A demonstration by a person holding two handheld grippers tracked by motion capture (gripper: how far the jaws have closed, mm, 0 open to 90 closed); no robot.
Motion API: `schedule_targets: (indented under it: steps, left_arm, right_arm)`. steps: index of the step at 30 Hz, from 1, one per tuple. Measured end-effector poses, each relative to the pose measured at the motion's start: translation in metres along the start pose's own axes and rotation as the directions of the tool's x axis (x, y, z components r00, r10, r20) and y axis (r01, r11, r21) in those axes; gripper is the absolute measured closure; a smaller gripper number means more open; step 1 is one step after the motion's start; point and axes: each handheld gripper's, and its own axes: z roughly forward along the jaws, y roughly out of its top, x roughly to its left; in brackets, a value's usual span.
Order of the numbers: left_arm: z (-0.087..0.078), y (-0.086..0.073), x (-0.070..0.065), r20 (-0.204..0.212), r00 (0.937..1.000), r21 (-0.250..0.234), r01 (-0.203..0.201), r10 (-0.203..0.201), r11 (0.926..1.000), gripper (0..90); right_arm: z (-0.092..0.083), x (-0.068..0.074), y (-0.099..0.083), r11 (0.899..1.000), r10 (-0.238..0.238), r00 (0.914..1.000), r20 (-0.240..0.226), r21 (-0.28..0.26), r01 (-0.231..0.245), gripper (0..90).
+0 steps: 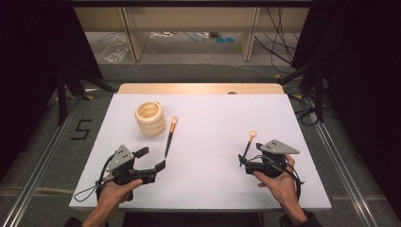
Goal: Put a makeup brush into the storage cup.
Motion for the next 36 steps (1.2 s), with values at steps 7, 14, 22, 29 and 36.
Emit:
schedule_targets:
  steps: [7,14,22,29,36]
  left_arm:
    - [0.001,0.000,0.000,-0.001,1.0000,-0.003,0.005,-0.005,1.0000,15.9]
    - [0.001,0.000,0.000,0.002,1.0000,0.002,0.003,-0.003,1.0000,15.9]
    - [0.001,0.000,0.001,0.007,1.0000,0.006,0.002,-0.002,1.0000,15.9]
    - [0.000,0.000,0.000,0.001,1.0000,-0.001,0.004,-0.004,1.0000,15.9]
    - [0.000,0.001,0.000,0.001,1.0000,-0.001,0.009,-0.009,1.0000,15.9]
  right_arm:
    - [0.010,-0.009,0.006,0.997,-0.027,0.9996,-0.001,0.067,0.027,22.7]
    - [0.022,-0.019,0.011,0.989,-0.024,0.9997,0.008,0.144,0.022,24.8]
    - [0.040,-0.039,0.017,0.955,0.014,0.9992,0.037,0.294,-0.024,30.9]
    - [0.053,-0.054,0.022,0.945,0.026,0.9990,0.035,0.325,-0.036,36.4]
    - [0.069,-0.060,0.024,0.923,0.071,0.9967,0.039,0.377,-0.080,40.5]
